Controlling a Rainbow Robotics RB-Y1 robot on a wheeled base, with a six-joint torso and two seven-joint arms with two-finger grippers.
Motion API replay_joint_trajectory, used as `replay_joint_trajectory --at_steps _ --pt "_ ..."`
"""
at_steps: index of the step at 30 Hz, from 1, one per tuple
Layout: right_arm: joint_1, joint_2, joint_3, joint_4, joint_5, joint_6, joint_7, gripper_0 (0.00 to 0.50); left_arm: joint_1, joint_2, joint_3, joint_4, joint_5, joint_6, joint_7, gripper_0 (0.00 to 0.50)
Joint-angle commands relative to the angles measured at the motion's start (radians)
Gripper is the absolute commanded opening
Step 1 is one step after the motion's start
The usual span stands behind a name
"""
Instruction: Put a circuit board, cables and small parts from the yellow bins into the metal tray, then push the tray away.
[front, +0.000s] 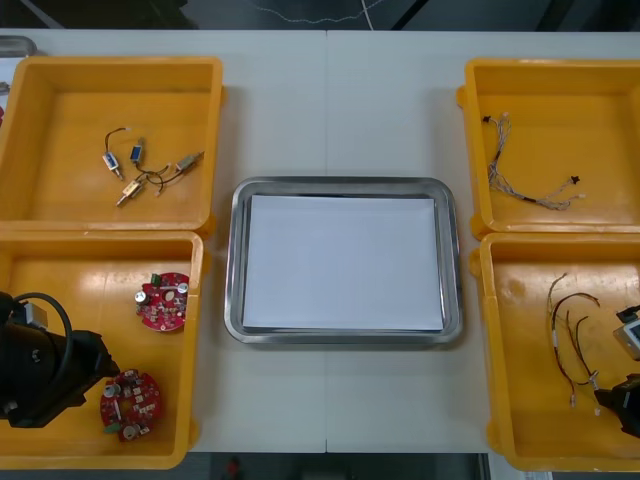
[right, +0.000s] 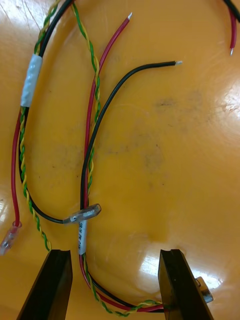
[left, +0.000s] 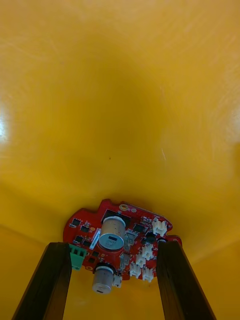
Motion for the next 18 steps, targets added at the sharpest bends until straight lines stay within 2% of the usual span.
replay_joint_trajectory --at_steps 1,9,18 --pt "0.01 -0.032 0.013 -0.002 0.016 -0.009 0.024 0.5 0.029 -0.014 -0.037 -0.005 -0.022 -0.023 0.027 0.5" --pt "0.01 -0.032 0.056 0.024 0.035 -0.055 0.021 0.5 0.029 -0.014 -0.065 0.051 -0.043 -0.094 0.021 0.5" --pt "0.015 -0.027 0.088 0.048 0.039 -0.094 0.021 0.5 0.035 -0.014 -0.084 0.057 -0.068 -0.097 0.024 0.5"
